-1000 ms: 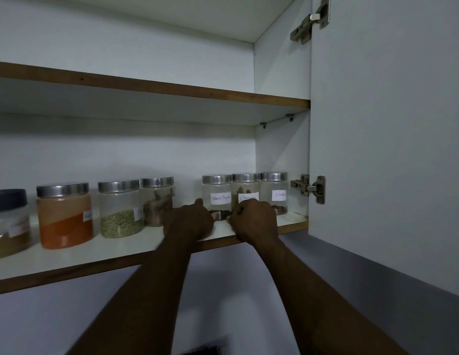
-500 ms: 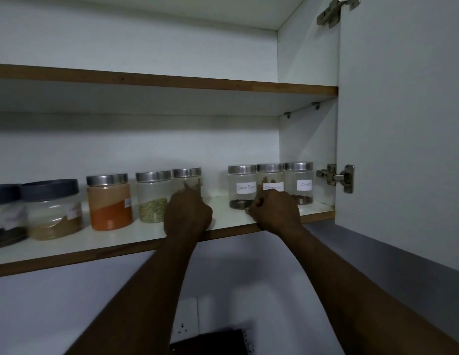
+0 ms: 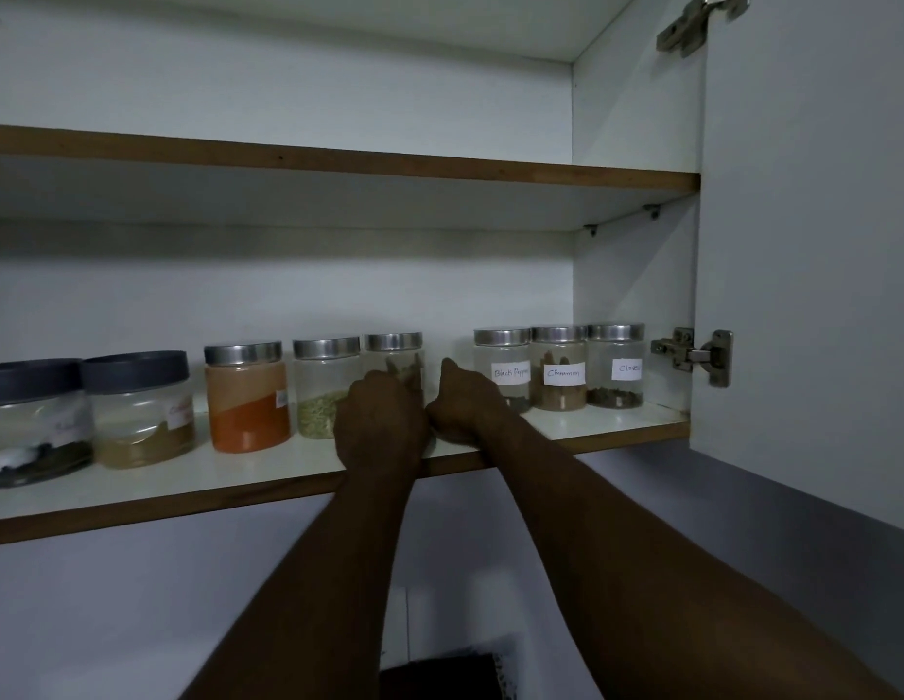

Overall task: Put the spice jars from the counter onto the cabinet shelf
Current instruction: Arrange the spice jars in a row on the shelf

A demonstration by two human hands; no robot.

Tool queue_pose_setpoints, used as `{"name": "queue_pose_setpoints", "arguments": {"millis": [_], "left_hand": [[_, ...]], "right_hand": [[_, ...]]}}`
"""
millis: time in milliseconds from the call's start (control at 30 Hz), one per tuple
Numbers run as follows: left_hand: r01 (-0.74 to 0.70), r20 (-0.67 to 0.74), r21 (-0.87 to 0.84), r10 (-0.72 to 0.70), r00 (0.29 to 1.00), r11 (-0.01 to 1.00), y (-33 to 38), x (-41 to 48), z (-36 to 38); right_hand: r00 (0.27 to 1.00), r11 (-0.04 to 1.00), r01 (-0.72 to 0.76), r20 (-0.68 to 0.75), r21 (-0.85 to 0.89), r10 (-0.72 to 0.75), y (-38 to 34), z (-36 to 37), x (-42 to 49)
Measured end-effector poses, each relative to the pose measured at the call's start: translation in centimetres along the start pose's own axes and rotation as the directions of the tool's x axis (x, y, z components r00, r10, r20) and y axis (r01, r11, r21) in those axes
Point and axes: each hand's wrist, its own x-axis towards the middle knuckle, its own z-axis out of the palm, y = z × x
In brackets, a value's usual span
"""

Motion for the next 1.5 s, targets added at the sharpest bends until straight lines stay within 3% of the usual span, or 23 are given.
{"name": "queue_pose_setpoints", "arguments": {"millis": [167, 300, 500, 867, 1000, 1500], "left_hand": [[-0.006, 0.062, -0.02, 0.008, 0.998, 1.0, -0.4, 0.1, 0.2], [0.015, 0.119, -0.022, -0.013, 0.993, 1.0, -0.5, 0.6, 0.3], [0.015, 0.196, 0.054, -0.026, 0.98, 0.998, -0.3, 0.8, 0.4], [0.025, 0.26, 0.023, -0.03, 0.965, 0.999, 0.0, 0.7, -0.2], [-0.009, 0.217, 0.012, 0.006, 0.976, 1.0, -0.2, 0.6, -0.1], [-0.181, 0.247, 0.103, 0.151, 0.957, 0.978, -0.7, 1.2, 0.9]], "right_hand": [[0.998, 0.98, 0.014, 0.061, 0.2, -0.027, -0.3, 0.4, 0.6], [0.998, 0.951, 0.054, -0.027, 0.303, -0.048, -0.3, 0.2, -0.1], [0.991, 0.927, -0.003, -0.121, 0.376, 0.052, 0.4, -0.8, -2.3], [0.961, 0.963, 0.035, -0.275, 0.267, 0.042, 0.7, -0.8, -3.7], [0.968, 0.961, 0.064, -0.251, 0.268, 0.005, 0.3, -0.6, -3.8], [0.909, 0.984, -0.006, -0.409, 0.18, 0.08, -0.1, -0.3, -4.4]]}}
